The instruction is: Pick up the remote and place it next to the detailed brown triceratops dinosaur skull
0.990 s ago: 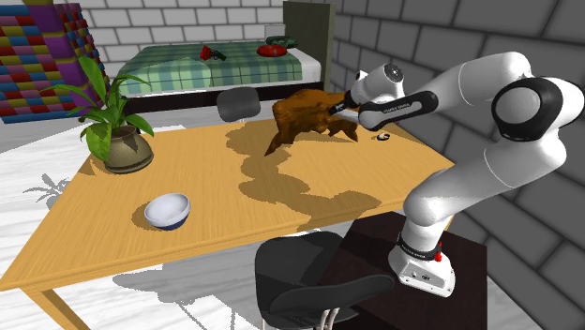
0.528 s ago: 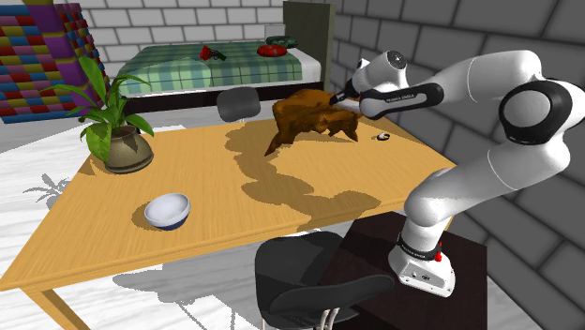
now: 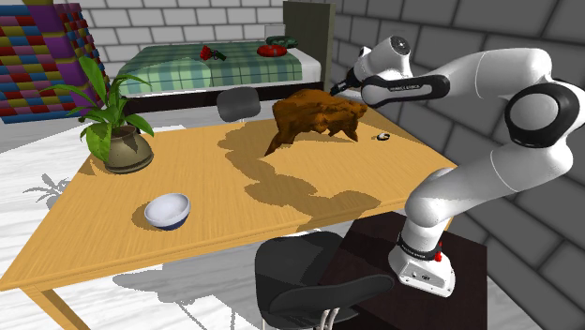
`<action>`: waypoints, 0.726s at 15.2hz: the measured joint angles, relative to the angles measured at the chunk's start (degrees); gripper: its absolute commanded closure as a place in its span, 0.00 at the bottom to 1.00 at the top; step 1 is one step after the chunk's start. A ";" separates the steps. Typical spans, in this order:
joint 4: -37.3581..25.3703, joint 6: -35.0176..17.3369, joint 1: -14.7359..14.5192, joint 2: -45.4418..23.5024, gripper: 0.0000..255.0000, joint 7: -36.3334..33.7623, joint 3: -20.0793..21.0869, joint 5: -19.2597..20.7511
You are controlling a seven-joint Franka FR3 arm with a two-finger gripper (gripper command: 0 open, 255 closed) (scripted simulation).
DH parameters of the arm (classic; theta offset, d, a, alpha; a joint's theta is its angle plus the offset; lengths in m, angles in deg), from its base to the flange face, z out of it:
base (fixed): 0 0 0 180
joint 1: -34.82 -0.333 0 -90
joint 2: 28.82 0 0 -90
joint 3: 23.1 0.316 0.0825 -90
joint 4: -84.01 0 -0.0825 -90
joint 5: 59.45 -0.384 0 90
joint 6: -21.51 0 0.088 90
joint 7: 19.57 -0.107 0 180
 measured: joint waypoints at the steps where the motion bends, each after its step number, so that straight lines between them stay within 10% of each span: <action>1: -0.95 0.99 -0.25 0.05 1.00 0.14 0.06 -0.24; 11: -8.71 8.74 -1.83 0.07 1.00 1.16 0.64 -1.93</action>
